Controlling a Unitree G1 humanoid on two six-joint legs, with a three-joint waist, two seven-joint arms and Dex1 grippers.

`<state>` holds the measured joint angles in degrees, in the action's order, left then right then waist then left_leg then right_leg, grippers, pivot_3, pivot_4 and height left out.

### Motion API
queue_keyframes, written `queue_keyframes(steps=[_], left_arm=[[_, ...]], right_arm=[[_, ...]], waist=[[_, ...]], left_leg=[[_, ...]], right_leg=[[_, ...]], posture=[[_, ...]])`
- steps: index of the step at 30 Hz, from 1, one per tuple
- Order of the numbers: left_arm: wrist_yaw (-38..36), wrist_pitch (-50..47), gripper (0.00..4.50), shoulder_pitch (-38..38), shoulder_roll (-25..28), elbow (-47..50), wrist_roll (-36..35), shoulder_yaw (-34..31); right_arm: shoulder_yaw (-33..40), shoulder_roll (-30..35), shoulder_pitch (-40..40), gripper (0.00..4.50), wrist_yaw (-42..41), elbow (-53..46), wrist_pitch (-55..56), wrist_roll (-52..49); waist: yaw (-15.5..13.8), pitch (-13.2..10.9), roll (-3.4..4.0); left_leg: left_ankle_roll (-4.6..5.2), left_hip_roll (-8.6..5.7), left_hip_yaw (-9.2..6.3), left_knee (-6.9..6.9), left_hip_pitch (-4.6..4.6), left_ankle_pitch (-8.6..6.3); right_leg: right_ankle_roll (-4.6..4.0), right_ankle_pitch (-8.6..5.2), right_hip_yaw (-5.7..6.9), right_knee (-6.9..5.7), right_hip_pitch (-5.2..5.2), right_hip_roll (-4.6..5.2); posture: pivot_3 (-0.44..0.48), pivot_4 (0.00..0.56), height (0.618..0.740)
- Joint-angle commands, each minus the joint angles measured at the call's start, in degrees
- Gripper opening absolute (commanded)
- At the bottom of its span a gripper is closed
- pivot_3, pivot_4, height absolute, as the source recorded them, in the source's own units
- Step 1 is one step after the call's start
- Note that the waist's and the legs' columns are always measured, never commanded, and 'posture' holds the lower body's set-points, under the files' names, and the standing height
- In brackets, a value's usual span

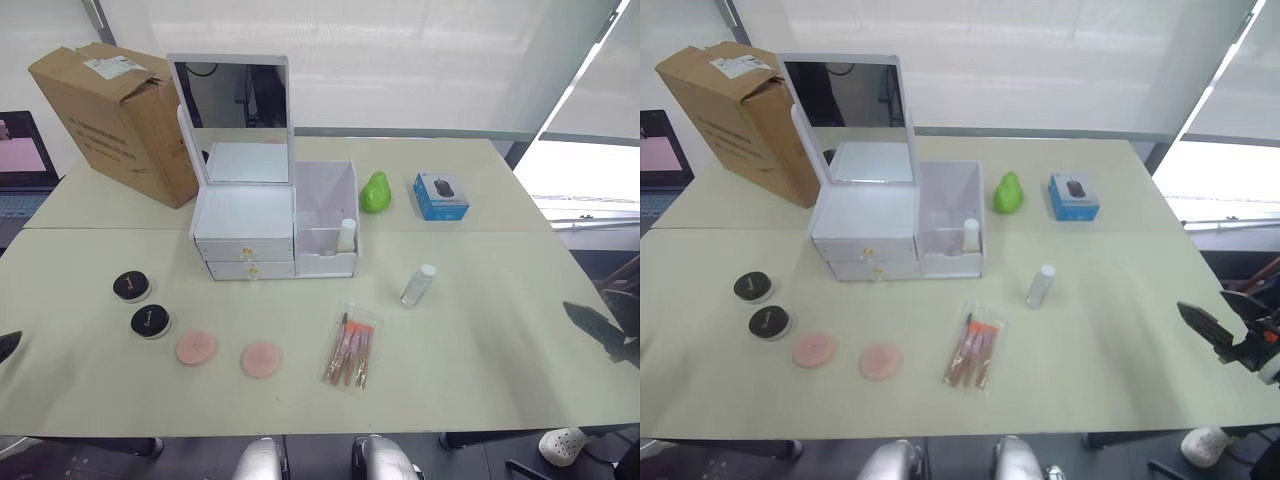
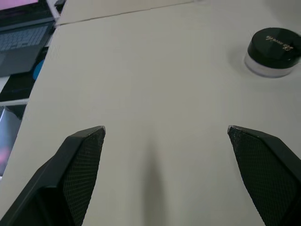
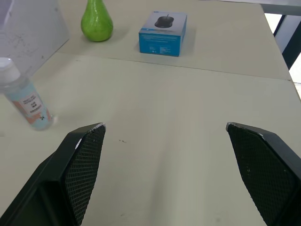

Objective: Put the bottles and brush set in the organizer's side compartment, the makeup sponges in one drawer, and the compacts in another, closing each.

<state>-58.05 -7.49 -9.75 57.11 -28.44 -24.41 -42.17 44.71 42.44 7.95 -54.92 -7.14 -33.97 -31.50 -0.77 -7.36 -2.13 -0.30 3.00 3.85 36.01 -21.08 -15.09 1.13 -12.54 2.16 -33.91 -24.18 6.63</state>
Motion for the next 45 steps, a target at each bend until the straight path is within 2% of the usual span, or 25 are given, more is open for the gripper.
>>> queue_keyframes(steps=[1,3,5,9,13,21,35,38,45], left_arm=[[1.6,-7.9,4.50,-1.6,-4.8,20.6,-5.3,5.8],[3.6,-13.3,4.50,-2.4,-8.1,34.4,-8.7,11.0],[5.2,-16.8,4.50,-2.2,-9.8,43.9,-10.3,15.5],[7.3,-22.0,4.50,-0.9,-11.4,56.4,-13.1,22.4],[7.3,-25.3,4.50,0.9,-10.8,65.7,-16.0,27.8],[10.9,-30.6,4.50,10.7,-10.7,70.3,-21.3,30.7],[12.4,-31.5,4.50,11.3,-10.9,71.0,-22.5,30.7],[12.7,-31.4,4.50,11.2,-10.8,71.1,-22.5,30.6],[13.7,-31.7,4.50,10.5,-10.6,71.3,-23.4,29.9]], right_arm=[[-3.5,1.9,-0.7,4.47,-0.3,-8.0,-4.3,-5.4],[-8.3,2.7,-3.1,4.47,0.3,-11.9,-7.3,-7.7],[-13.9,3.3,-6.0,4.47,1.5,-14.9,-9.1,-8.2],[-21.8,2.3,-13.2,4.47,5.2,-15.2,-9.5,-6.9],[-27.5,0.8,-17.5,4.47,7.4,-11.8,-7.3,-3.9],[-31.6,-2.3,-20.3,4.47,9.6,-5.3,-2.8,0.0],[-32.2,-4.2,-20.1,4.47,9.6,-4.0,-1.3,-0.3],[-32.4,-4.5,-20.4,3.96,9.5,-3.1,-0.8,-0.1],[-32.5,-4.8,-20.5,1.61,9.0,-2.3,-0.4,-0.4]], waist=[[0.0,0.0,0.02],[0.0,0.0,0.01],[0.0,0.0,-0.17],[0.0,0.0,-0.28],[0.0,0.0,-0.26],[-0.7,0.0,-0.16],[-0.6,-0.1,-0.09],[-0.6,-0.1,-0.08],[-0.5,-0.1,-0.07]], left_leg=[[0.00,0.00,0.02,0.00,0.00,0.00],[0.01,0.00,0.00,0.02,-0.02,0.01],[0.02,-0.02,-0.02,0.13,-0.04,0.02],[0.44,-0.09,-0.15,0.37,-0.14,0.27],[0.48,-0.14,-0.21,0.47,-0.10,0.30],[0.53,-0.18,-0.40,0.80,-0.07,0.32],[0.56,-0.16,-0.65,0.85,-0.02,0.34],[0.56,-0.16,-0.66,0.85,-0.02,0.34],[0.56,-0.15,-0.66,0.85,-0.01,0.34]], right_leg=[[0.00,0.01,0.01,-0.06,0.00,0.02],[0.02,0.02,0.03,-0.06,0.07,0.01],[0.08,0.09,0.01,-0.07,0.13,0.00],[0.06,0.21,0.00,-0.09,0.31,-0.33],[0.06,0.21,-0.04,-0.05,0.44,-0.38],[0.05,0.20,-0.03,-0.06,0.79,-0.49],[0.05,0.19,-0.17,0.01,0.91,-0.80],[0.05,0.19,-0.19,0.01,0.91,-0.83],[0.04,0.18,-0.72,0.02,0.90,-1.17]], posture=[[0.000,0.150,0.740],[0.000,0.150,0.740],[0.000,0.150,0.740],[0.000,0.150,0.740],[0.000,0.150,0.740],[0.000,0.150,0.740],[0.000,0.150,0.740],[0.000,0.150,0.740],[0.000,0.150,0.740]])
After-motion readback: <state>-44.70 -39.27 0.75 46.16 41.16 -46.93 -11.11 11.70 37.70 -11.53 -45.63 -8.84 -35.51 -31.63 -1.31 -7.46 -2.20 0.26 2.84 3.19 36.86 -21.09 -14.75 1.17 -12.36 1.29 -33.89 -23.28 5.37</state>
